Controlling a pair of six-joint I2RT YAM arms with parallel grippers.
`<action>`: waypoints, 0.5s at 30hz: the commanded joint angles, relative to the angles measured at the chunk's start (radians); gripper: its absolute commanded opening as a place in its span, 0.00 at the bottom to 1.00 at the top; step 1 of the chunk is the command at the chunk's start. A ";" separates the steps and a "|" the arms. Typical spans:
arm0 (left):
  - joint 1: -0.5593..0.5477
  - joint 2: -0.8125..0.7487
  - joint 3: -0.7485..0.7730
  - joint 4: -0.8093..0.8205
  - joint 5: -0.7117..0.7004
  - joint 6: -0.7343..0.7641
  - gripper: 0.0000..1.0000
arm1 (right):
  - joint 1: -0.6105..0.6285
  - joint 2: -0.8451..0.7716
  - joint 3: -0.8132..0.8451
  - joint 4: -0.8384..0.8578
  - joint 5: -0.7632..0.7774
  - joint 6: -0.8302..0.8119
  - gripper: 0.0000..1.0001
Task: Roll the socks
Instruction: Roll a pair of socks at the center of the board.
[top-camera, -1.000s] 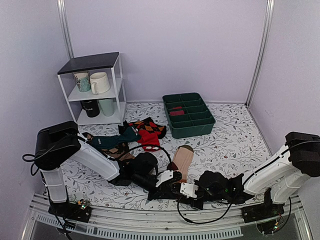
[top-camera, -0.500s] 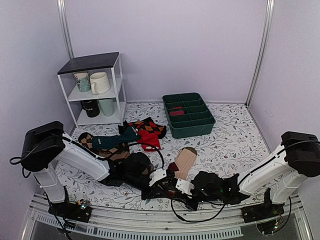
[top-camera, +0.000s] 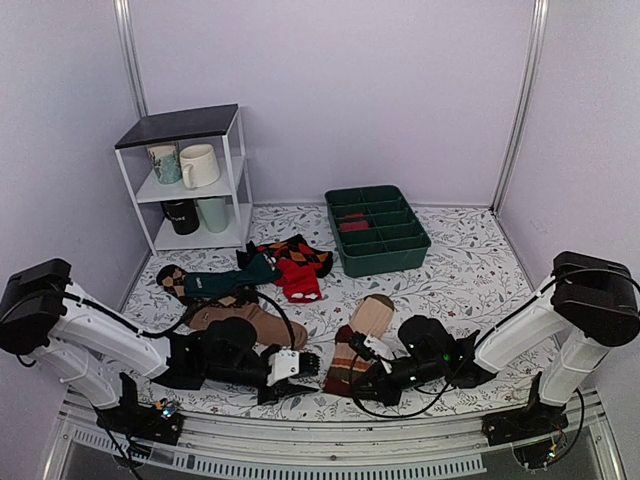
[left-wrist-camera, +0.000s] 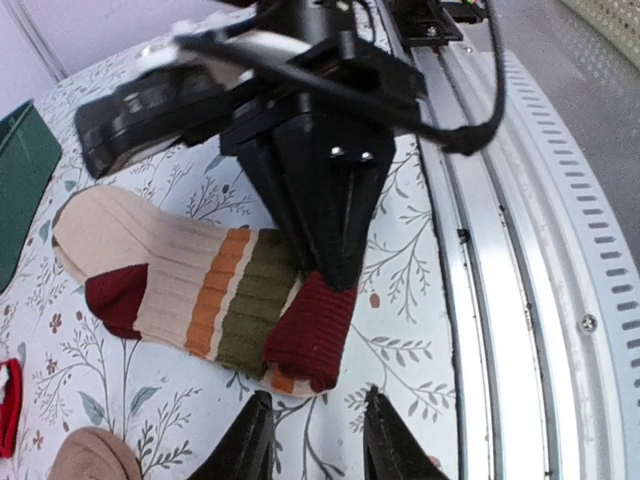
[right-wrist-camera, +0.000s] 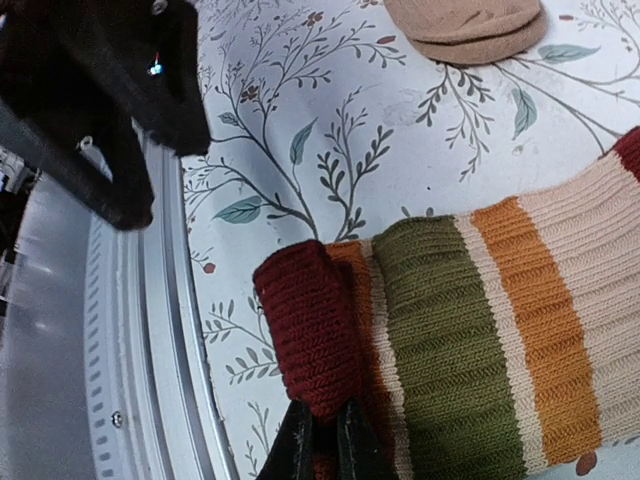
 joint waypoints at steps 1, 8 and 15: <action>-0.054 0.068 0.007 0.105 -0.025 0.097 0.33 | -0.046 0.094 -0.042 -0.176 -0.199 0.126 0.03; -0.101 0.197 0.070 0.113 -0.080 0.154 0.33 | -0.102 0.115 -0.002 -0.261 -0.298 0.171 0.03; -0.126 0.143 -0.005 0.291 -0.181 0.208 0.41 | -0.111 0.153 0.022 -0.290 -0.318 0.145 0.03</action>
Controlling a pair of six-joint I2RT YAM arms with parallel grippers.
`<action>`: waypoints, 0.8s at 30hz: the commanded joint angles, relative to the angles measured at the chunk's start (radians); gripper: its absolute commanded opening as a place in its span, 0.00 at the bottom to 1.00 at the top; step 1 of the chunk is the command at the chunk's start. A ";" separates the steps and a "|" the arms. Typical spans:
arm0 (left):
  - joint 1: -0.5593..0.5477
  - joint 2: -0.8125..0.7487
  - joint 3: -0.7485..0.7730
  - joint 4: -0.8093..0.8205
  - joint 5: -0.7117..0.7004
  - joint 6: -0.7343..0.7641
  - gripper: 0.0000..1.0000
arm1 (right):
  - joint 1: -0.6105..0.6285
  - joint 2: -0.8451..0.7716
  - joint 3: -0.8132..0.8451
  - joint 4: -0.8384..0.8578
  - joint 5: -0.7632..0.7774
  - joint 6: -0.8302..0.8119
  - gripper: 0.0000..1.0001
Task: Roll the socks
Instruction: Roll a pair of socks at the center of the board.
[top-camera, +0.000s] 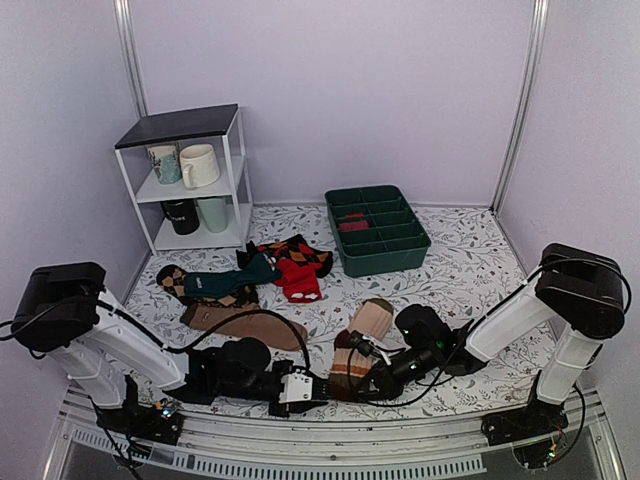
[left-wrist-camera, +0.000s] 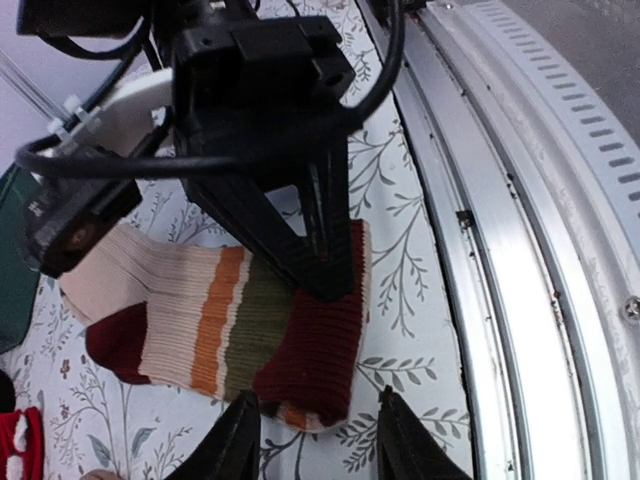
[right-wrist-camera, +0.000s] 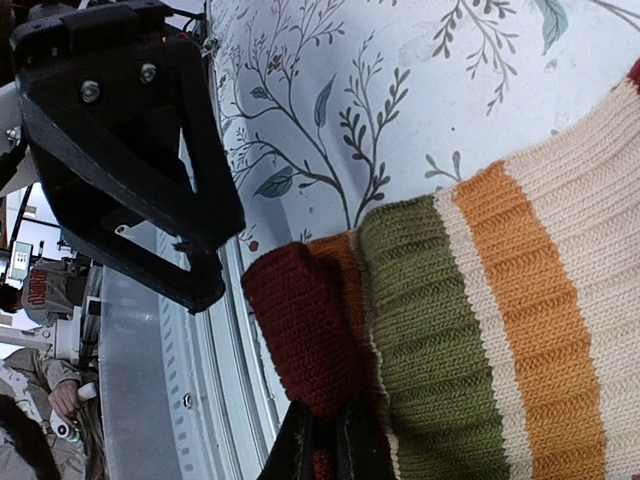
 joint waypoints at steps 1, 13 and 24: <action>-0.019 -0.035 -0.014 0.113 -0.066 0.061 0.42 | 0.002 0.073 -0.031 -0.244 -0.006 0.002 0.03; -0.039 0.088 0.077 -0.040 0.030 0.083 0.41 | -0.010 0.075 -0.029 -0.254 -0.009 0.005 0.03; -0.039 0.162 0.118 -0.065 -0.047 0.065 0.46 | -0.014 0.082 -0.026 -0.256 -0.019 -0.008 0.03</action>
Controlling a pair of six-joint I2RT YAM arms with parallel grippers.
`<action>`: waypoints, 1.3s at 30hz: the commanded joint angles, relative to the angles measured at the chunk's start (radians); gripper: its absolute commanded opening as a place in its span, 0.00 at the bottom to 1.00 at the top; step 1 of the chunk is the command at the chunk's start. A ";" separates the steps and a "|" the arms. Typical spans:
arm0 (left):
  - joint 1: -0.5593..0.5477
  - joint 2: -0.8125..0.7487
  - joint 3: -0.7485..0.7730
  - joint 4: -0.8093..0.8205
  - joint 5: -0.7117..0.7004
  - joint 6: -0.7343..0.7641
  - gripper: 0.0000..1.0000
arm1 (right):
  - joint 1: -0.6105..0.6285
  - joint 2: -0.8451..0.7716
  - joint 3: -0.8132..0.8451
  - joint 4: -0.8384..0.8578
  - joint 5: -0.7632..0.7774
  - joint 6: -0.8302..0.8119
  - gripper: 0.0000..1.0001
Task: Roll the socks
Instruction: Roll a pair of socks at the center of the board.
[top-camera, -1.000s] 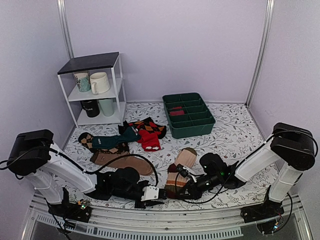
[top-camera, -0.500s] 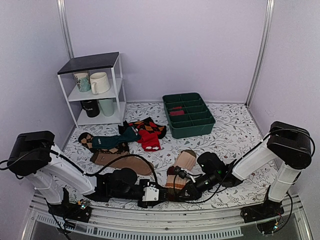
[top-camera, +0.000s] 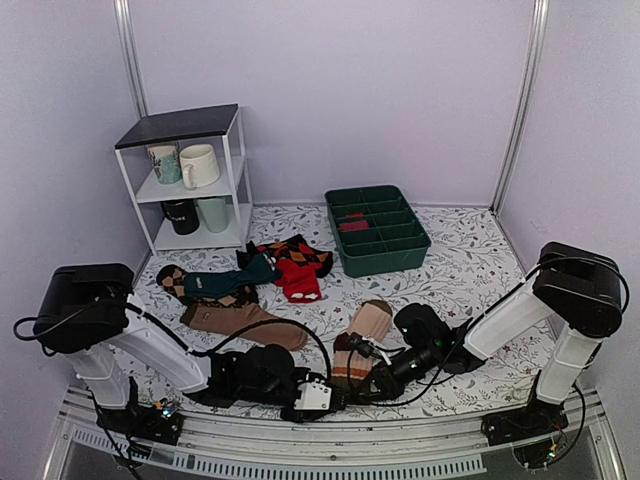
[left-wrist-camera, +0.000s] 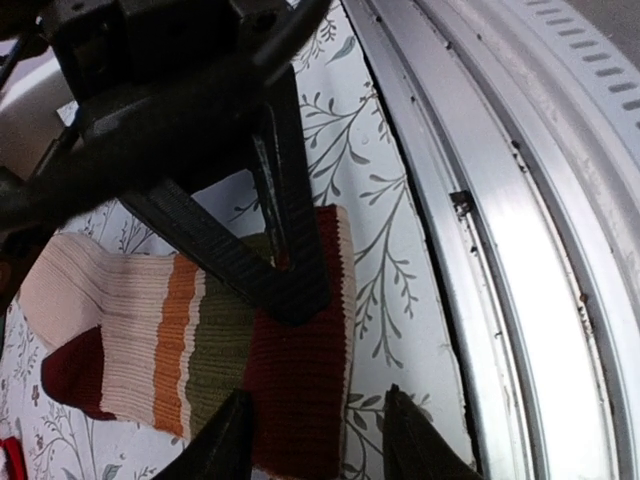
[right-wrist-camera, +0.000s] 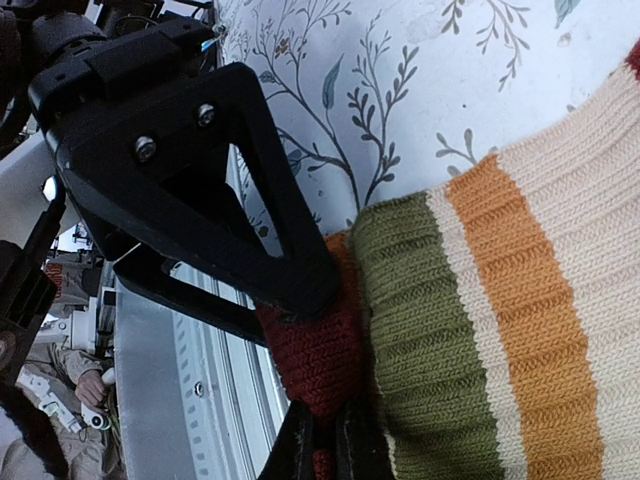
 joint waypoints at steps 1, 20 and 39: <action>-0.013 0.033 0.022 -0.035 -0.033 -0.006 0.45 | 0.003 0.067 -0.043 -0.216 0.046 -0.007 0.03; 0.074 0.047 0.104 -0.304 0.286 -0.330 0.00 | -0.001 -0.176 -0.095 -0.097 0.285 -0.088 0.32; 0.201 0.187 0.179 -0.463 0.539 -0.489 0.00 | 0.315 -0.434 -0.284 0.151 0.788 -0.553 0.51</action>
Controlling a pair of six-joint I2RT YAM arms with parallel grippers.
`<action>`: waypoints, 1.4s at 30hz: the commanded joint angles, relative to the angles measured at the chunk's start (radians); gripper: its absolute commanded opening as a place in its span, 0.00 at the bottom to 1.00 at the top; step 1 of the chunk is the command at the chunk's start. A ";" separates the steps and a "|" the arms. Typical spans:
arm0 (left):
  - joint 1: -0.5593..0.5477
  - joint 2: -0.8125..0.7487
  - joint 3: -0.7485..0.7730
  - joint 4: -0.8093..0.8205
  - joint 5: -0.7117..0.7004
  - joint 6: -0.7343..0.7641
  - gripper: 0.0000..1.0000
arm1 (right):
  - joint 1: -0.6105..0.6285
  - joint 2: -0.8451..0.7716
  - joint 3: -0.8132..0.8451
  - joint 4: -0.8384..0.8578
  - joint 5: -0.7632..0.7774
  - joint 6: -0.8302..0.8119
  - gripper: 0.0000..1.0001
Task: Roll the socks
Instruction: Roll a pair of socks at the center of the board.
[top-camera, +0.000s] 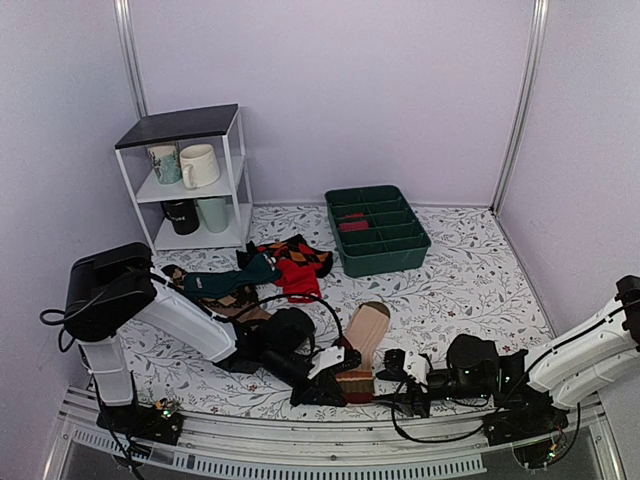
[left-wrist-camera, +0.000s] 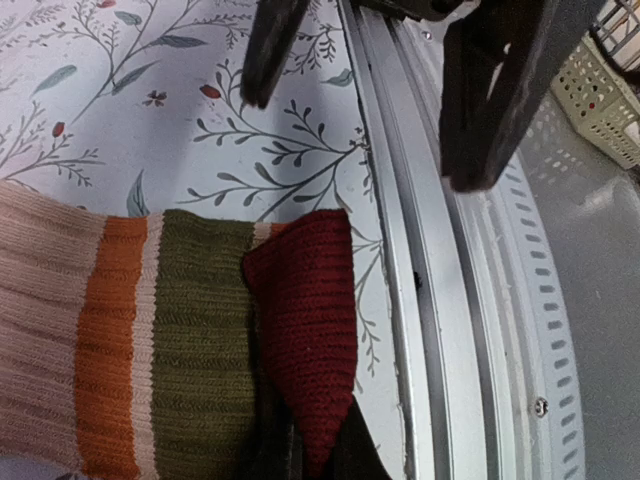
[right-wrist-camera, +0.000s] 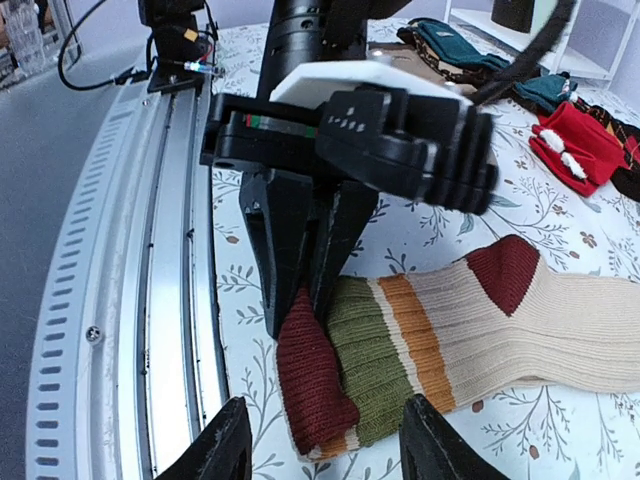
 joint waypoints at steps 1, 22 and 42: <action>0.003 0.063 -0.047 -0.168 0.002 -0.030 0.00 | 0.058 0.091 0.070 -0.069 0.135 -0.066 0.51; 0.008 0.102 -0.056 -0.148 0.009 -0.029 0.00 | 0.110 0.301 0.171 -0.124 0.148 -0.041 0.26; -0.053 -0.426 -0.333 0.178 -0.443 0.185 0.29 | -0.012 0.321 0.165 -0.254 -0.171 0.357 0.11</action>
